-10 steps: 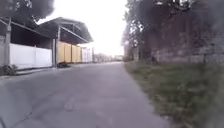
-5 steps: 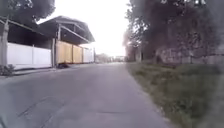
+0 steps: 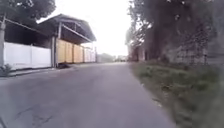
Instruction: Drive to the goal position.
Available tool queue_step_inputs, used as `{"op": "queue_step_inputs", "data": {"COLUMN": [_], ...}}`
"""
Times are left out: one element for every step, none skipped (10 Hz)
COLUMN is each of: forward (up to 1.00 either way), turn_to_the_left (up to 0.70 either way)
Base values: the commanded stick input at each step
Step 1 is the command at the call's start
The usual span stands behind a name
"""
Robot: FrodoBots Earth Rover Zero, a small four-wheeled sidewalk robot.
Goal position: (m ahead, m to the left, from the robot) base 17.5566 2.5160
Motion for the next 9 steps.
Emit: {"op": "queue_step_inputs", "data": {"forward": [1.00, 1.00, 1.00, 1.00, 1.00, 1.00, 1.00, 1.00, 1.00], "turn_to_the_left": [-0.40, -0.40, -0.40, -0.40, -0.22, -0.04, 0.00, 0.00, 0.00]}}
